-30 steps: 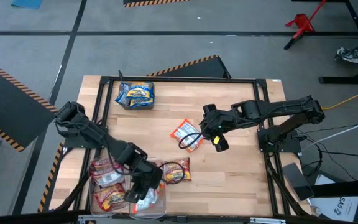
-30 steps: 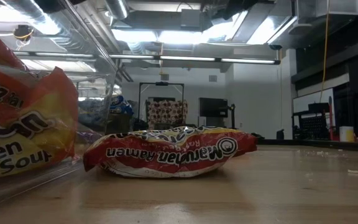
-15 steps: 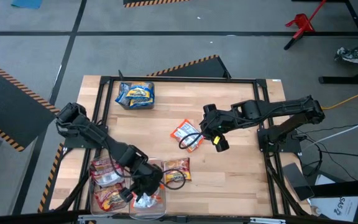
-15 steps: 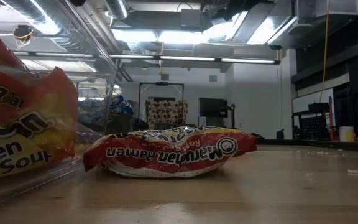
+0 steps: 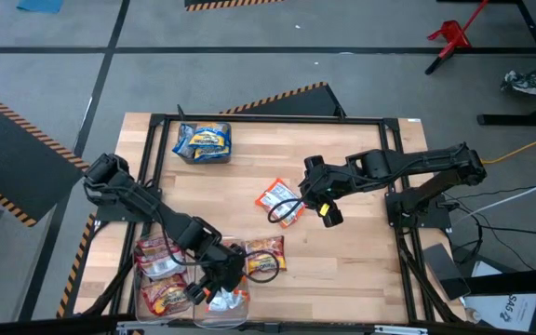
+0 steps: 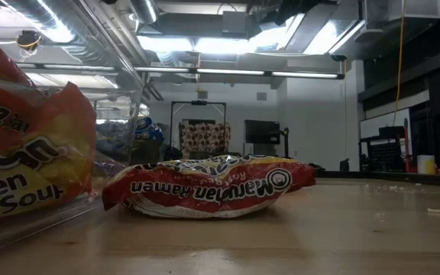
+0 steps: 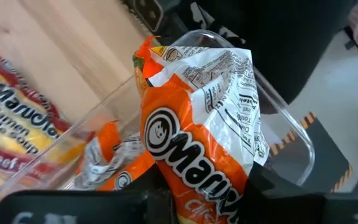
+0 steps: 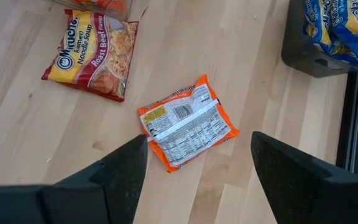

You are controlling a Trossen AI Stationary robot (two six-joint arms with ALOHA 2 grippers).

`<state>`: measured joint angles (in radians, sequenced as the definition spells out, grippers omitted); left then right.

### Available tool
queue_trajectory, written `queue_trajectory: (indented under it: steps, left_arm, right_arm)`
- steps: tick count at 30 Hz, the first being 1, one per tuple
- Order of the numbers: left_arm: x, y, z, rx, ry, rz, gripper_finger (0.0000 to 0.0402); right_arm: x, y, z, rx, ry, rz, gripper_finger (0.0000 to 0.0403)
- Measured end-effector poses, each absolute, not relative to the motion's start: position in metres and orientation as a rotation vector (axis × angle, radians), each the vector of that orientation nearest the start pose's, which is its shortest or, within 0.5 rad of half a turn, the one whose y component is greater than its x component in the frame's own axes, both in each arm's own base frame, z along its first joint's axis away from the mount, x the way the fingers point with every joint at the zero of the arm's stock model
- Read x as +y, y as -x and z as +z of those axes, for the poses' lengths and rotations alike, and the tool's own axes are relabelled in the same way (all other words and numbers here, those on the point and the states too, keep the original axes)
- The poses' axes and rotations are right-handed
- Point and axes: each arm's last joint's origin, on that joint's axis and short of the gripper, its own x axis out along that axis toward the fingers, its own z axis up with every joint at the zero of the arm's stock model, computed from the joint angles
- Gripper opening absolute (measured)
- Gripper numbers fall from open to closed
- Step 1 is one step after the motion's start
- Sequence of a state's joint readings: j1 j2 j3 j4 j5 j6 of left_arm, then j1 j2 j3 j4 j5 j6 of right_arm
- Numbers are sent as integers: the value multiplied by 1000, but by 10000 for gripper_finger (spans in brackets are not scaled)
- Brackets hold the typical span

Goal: Sort Maruchan noodles
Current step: Put the orange noodle pack into the right transparent bin

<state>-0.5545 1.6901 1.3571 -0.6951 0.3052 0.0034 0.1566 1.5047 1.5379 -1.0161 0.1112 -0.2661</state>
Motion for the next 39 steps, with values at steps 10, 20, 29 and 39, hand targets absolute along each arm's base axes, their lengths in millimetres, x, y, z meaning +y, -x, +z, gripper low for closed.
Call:
queue_trajectory:
  steps: [10,20,29,39]
  left_arm:
    - [-195,-292,261,1111,3,-761,128]
    - [-189,-285,264,1225,143,-634,160]
    - [-191,-279,279,1140,159,-551,116]
    - [-197,-269,224,1227,171,-519,112]
  right_arm:
    - [43,-295,354,972,377,172,271]
    - [43,-294,354,983,373,172,271]
    - [43,-294,353,992,374,172,271]
    - [43,-293,353,999,375,174,271]
